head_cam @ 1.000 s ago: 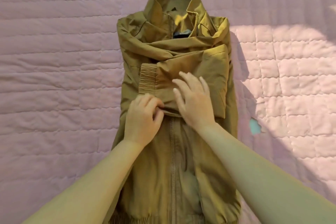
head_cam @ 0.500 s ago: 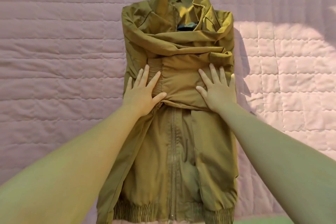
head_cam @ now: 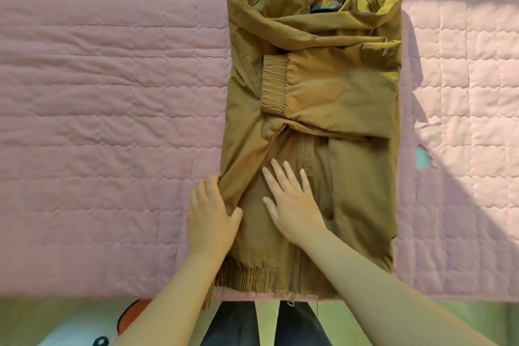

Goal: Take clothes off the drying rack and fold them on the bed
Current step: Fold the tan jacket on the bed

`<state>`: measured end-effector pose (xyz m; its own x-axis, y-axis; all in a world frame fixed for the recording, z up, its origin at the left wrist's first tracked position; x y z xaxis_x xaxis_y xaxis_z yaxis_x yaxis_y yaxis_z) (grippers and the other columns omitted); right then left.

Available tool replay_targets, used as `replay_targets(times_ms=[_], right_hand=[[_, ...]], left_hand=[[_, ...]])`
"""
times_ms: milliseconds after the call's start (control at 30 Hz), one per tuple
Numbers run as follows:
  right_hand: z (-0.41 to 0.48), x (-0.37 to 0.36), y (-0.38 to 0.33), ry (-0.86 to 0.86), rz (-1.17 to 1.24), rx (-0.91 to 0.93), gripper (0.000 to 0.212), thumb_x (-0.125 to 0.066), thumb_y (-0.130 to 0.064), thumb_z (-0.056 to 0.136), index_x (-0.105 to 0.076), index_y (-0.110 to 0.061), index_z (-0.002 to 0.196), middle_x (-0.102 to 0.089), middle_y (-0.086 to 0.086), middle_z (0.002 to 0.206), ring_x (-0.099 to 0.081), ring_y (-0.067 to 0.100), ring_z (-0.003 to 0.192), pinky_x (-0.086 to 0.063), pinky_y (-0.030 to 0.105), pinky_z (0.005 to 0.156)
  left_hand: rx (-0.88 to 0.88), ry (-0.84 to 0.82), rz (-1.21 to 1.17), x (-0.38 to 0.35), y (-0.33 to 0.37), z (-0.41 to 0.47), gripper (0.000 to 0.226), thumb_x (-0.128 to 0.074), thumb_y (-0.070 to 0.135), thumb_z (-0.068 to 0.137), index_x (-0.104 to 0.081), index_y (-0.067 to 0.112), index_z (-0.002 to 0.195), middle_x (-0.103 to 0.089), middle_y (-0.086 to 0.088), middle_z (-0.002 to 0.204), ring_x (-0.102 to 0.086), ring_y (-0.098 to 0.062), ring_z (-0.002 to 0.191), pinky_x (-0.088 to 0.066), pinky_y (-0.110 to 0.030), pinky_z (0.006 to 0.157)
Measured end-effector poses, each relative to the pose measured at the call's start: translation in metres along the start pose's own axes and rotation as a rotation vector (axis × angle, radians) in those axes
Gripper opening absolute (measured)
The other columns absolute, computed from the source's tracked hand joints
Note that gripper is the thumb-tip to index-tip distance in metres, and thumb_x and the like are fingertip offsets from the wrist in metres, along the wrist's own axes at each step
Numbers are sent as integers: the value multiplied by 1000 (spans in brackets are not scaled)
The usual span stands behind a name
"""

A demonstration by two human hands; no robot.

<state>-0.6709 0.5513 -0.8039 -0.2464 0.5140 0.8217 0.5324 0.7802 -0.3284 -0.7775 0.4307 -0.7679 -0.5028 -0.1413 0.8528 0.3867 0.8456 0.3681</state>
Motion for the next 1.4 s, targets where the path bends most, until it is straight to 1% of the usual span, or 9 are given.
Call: replay_targets(times_ms=[133,367,467,667,767,933,1100,1267,1400], right_hand=[[-7,-16,-28,-51,91,31,59,-26,-48,100,-9,-31,154,5,-3,162,13,21,148,6,50,119],[-7,-32,-80,-79,1,183,64,-18,-46,91,-28,-25,150,-25,6,157,-6,33,148,2,58,117],[-40,-56,-92,-241,-110,253,68,-26,-44,93,-9,-21,154,-10,8,161,5,29,149,7,57,117],[-102,-64,-97,-249,-89,429,40,-38,-25,92,-60,-14,124,-65,9,118,-42,30,128,-12,42,118],[-105,-39,-67,-85,281,244,44,-42,-36,80,-68,-12,106,-66,1,100,-53,15,103,-44,25,98],[-97,-23,-11,56,461,-118,22,-51,-9,91,-69,-16,100,-67,-5,100,-59,9,97,-49,26,91],[-92,-52,-23,-315,959,-425,38,-58,-57,87,-69,-21,96,-73,-4,83,-68,10,80,-55,32,82],[-96,-70,-47,-423,1190,-555,31,-73,-38,83,-67,-10,95,-74,6,95,-70,17,92,-57,31,84],[-114,-58,-18,-370,1487,-595,12,-66,-20,90,-67,-10,96,-74,2,89,-70,13,90,-56,24,80]], left_hand=[[-35,63,58,12,-4,-28,74,-80,22,64,-39,14,125,-45,-10,119,-46,-27,104,-49,-41,87],[-24,-79,-152,19,-14,-48,20,-65,20,84,-46,26,81,-48,10,67,-47,-4,56,-32,-14,51],[-147,-80,-210,25,15,-55,16,-60,15,86,-47,22,83,-46,9,67,-47,-4,57,-38,-17,51],[-166,-289,-260,-26,37,-75,21,-54,7,85,-41,23,89,-43,9,73,-48,-11,65,-48,-33,64],[-155,-302,-232,-41,30,-75,15,-57,23,86,-46,28,96,-46,11,78,-48,-9,72,-48,-31,69],[-162,-23,73,-29,-2,-83,40,-56,62,73,-48,29,93,-45,12,89,-40,-12,83,-36,-33,72],[-125,-90,184,-40,-46,-117,64,-80,39,54,-46,24,106,-43,-1,107,-44,-25,98,-45,-43,80],[-170,-110,-13,-34,-29,-126,57,-74,16,61,-48,18,111,-46,1,109,-44,-20,99,-51,-34,74],[-310,-243,-245,-32,11,-141,43,-60,28,74,-52,22,116,-45,10,108,-48,-5,90,-46,-17,71]])
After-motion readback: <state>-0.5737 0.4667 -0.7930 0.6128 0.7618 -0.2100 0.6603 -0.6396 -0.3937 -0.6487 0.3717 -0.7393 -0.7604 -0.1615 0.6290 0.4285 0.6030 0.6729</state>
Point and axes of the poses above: each hand's wrist, its own z-axis towards the middle knuckle, its own x-axis out of the back of the hand, y = z × x, the point moved 8 cm from there along z, towards the middle knuckle
